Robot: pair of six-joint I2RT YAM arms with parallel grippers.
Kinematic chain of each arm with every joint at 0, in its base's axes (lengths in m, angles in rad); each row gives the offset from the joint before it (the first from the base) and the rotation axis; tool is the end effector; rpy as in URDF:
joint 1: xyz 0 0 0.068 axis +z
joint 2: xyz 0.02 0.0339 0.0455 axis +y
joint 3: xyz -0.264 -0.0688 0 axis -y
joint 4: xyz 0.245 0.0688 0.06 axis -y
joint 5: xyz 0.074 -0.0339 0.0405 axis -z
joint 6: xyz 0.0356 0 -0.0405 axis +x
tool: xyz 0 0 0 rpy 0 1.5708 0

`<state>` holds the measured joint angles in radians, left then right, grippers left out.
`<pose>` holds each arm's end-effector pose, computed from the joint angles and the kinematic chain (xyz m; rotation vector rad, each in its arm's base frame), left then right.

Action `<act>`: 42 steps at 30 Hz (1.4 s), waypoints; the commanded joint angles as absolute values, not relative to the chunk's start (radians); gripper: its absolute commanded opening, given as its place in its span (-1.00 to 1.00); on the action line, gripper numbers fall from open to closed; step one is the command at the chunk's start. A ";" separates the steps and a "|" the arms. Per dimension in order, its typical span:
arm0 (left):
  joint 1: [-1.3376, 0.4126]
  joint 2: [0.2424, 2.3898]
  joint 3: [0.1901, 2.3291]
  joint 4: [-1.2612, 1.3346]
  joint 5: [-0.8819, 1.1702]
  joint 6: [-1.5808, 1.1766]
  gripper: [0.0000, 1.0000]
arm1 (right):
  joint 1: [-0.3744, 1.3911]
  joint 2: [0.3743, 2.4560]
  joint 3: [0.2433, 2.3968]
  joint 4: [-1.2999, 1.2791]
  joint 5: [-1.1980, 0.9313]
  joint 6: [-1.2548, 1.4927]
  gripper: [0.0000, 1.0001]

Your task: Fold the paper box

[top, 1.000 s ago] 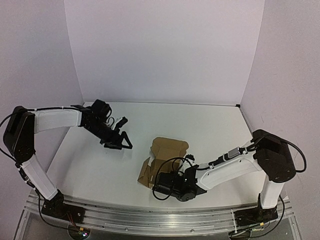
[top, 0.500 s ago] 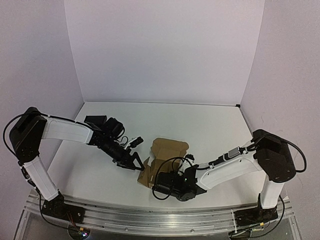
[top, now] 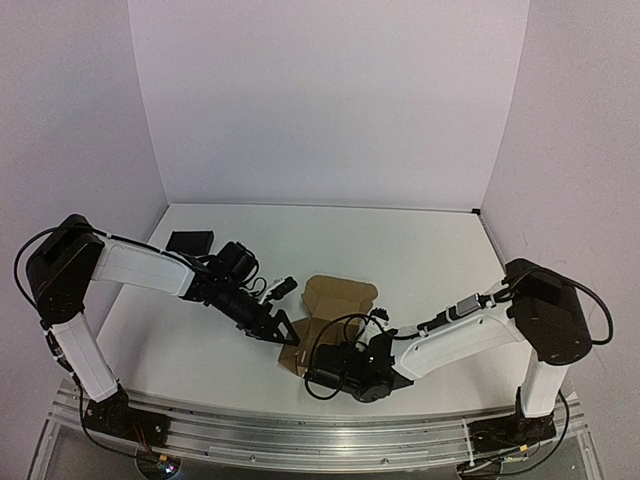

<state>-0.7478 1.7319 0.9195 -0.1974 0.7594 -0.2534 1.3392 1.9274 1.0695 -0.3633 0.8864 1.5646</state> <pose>0.2235 -0.2407 0.1530 0.9653 2.5517 -1.3236 0.1074 0.3351 0.1241 0.4330 2.1768 0.2633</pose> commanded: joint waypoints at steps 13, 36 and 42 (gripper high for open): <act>-0.850 1.800 1.093 -0.368 0.407 -0.295 0.38 | 1.333 1.920 1.148 -0.372 0.873 1.537 -0.49; -0.923 1.834 1.182 -0.515 0.211 -0.160 -0.71 | 1.334 1.898 1.146 -0.319 0.817 1.538 -0.36; -0.924 1.833 1.180 -0.513 0.184 -0.141 -1.00 | 1.334 1.830 1.114 -0.311 0.807 1.502 -0.19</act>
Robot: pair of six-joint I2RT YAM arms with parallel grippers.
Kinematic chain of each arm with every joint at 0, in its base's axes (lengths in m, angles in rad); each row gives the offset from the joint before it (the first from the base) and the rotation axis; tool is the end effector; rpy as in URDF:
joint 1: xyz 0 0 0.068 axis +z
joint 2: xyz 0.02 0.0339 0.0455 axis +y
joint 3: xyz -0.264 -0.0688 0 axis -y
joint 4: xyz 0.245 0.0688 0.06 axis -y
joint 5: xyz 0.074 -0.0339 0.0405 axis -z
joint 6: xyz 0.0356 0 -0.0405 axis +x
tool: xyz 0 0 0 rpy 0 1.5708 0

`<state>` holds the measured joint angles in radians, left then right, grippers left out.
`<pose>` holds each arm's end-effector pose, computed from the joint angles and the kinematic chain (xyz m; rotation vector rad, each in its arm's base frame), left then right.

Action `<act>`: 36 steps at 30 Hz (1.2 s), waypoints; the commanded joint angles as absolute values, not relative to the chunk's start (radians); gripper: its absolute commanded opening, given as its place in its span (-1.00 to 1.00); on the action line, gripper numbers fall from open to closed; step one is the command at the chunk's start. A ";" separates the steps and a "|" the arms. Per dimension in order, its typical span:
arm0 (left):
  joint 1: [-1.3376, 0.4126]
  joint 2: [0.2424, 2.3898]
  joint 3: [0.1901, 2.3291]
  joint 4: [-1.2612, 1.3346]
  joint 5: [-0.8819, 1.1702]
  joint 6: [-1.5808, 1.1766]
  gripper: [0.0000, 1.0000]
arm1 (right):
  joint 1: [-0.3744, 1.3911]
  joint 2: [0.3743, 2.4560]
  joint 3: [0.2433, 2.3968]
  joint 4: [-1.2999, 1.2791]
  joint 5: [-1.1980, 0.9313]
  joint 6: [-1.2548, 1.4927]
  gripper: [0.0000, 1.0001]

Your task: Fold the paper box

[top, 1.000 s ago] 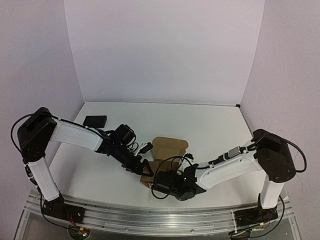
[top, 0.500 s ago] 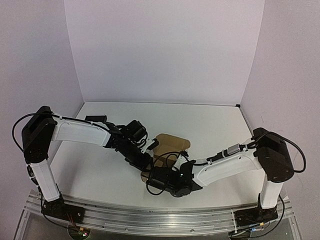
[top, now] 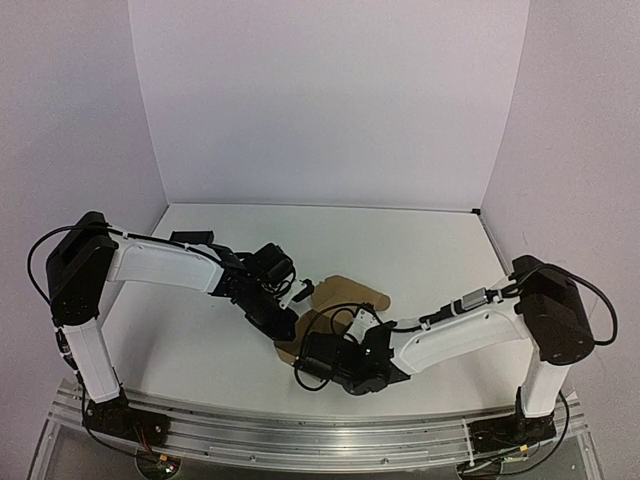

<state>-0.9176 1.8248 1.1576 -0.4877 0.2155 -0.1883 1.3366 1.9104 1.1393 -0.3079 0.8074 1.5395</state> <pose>0.2127 -0.2904 0.1651 1.0747 2.6335 -0.5769 0.1114 0.3559 0.1478 0.4676 2.2128 0.4323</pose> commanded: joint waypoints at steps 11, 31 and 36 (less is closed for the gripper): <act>-0.923 1.789 1.186 -0.495 0.097 0.060 -1.00 | 1.333 1.538 0.963 -0.285 0.599 1.248 0.20; -0.924 1.768 1.127 -0.528 0.099 0.334 -1.00 | 0.990 0.926 0.370 0.050 0.502 1.218 0.86; -0.923 1.809 1.152 -0.554 0.098 0.457 -1.00 | 0.707 1.188 0.507 0.001 -0.052 1.033 0.81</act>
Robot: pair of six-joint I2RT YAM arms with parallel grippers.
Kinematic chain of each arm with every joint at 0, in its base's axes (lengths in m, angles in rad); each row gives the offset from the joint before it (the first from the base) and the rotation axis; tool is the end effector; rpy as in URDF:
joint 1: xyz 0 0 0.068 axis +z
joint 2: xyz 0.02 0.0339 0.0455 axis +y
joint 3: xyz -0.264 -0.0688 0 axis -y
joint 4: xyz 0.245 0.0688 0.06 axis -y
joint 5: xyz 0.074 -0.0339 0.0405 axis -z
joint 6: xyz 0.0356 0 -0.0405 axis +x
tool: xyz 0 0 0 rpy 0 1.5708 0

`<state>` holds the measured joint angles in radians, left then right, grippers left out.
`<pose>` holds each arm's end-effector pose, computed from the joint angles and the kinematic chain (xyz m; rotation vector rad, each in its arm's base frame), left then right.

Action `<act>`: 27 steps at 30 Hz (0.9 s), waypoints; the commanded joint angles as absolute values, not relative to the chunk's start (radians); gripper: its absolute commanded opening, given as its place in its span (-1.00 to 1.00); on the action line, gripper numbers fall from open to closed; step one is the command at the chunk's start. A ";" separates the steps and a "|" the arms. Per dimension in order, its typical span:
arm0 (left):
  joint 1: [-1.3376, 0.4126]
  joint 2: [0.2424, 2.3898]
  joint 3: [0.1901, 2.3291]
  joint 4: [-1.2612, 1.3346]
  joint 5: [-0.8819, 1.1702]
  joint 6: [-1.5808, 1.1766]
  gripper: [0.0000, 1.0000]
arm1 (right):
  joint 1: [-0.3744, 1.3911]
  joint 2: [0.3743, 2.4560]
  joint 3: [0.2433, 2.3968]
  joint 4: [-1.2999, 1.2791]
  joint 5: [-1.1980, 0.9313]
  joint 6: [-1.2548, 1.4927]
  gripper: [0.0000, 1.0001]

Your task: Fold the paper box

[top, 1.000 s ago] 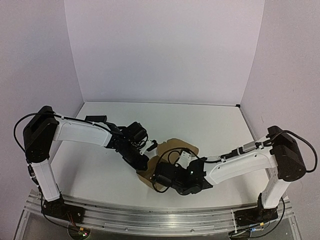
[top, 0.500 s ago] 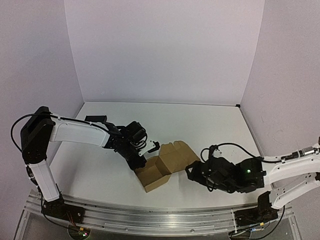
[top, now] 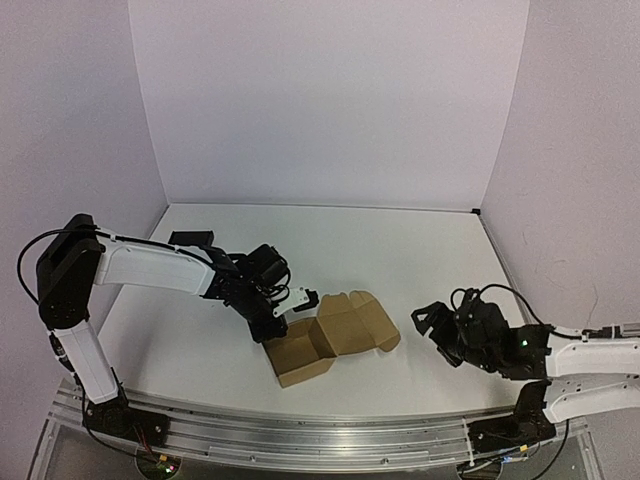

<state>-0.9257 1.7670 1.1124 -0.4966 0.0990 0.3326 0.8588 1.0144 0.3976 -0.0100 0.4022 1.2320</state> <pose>0.2058 -0.2793 0.1709 1.6437 2.2090 -0.3018 0.1423 0.1435 0.1823 0.6421 2.1495 0.7573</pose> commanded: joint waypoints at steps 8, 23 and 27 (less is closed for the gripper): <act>-0.924 1.891 1.252 -0.650 0.092 0.510 -1.00 | 0.646 1.494 0.690 -0.029 -0.325 0.838 0.69; -0.953 1.919 1.275 -0.666 0.023 0.547 -1.00 | 0.653 1.602 0.763 -0.019 -0.491 0.816 -0.15; -0.953 1.911 1.282 -0.664 0.039 0.534 -1.00 | 0.707 1.568 0.818 -0.018 -0.485 0.842 -0.55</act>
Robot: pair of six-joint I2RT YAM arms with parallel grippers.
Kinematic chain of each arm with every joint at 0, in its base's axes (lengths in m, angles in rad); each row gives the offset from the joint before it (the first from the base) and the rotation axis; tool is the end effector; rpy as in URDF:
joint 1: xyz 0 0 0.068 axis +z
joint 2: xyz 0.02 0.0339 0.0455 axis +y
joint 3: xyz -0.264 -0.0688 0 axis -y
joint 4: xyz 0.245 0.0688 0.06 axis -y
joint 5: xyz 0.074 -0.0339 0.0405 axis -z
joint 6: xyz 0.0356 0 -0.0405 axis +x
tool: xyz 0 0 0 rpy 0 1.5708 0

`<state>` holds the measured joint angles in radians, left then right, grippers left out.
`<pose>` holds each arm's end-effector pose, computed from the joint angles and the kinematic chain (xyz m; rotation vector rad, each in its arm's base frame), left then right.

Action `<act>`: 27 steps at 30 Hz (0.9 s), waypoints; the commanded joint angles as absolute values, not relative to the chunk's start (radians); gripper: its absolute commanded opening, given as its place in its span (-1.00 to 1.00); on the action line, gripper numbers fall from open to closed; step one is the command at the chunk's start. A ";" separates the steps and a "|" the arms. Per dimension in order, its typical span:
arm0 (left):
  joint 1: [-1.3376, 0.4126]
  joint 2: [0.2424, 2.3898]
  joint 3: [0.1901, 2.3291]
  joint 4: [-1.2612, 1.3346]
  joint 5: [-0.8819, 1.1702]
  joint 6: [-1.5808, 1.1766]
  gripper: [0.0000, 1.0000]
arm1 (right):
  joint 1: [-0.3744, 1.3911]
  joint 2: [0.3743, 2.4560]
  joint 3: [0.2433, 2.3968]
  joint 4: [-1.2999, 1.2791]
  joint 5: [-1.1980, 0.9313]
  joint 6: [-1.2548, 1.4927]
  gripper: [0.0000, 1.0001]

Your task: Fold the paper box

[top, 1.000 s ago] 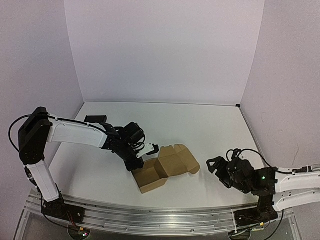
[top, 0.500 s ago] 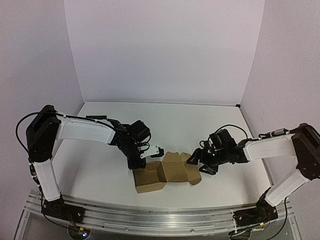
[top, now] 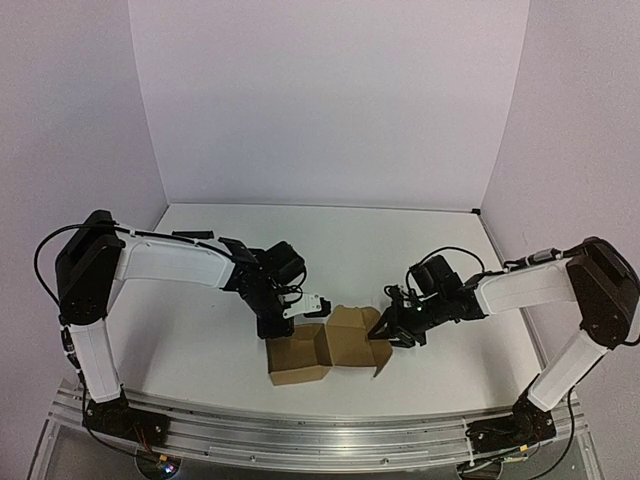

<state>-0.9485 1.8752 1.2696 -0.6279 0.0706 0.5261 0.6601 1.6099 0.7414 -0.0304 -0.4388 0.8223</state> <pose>0.2142 -0.3029 0.1719 1.9083 2.0761 -0.1980 0.2281 0.1962 0.1459 0.0093 2.7344 1.0911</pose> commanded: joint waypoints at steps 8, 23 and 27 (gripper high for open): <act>-0.953 1.919 1.281 -0.666 0.079 0.484 -1.00 | 0.846 1.546 0.936 -0.020 -0.399 0.891 -0.86; -0.953 1.871 1.223 -0.627 0.152 0.476 -0.98 | 0.934 1.600 1.077 -0.023 -0.333 0.903 -0.89; -0.945 1.877 1.230 -0.644 0.178 0.465 -0.95 | 0.933 1.611 1.082 -0.074 -0.301 0.897 -0.88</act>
<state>-0.9259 1.8481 1.2427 -0.6915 0.0516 0.4961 0.9118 1.5696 1.0458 -0.1648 -0.3077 0.9030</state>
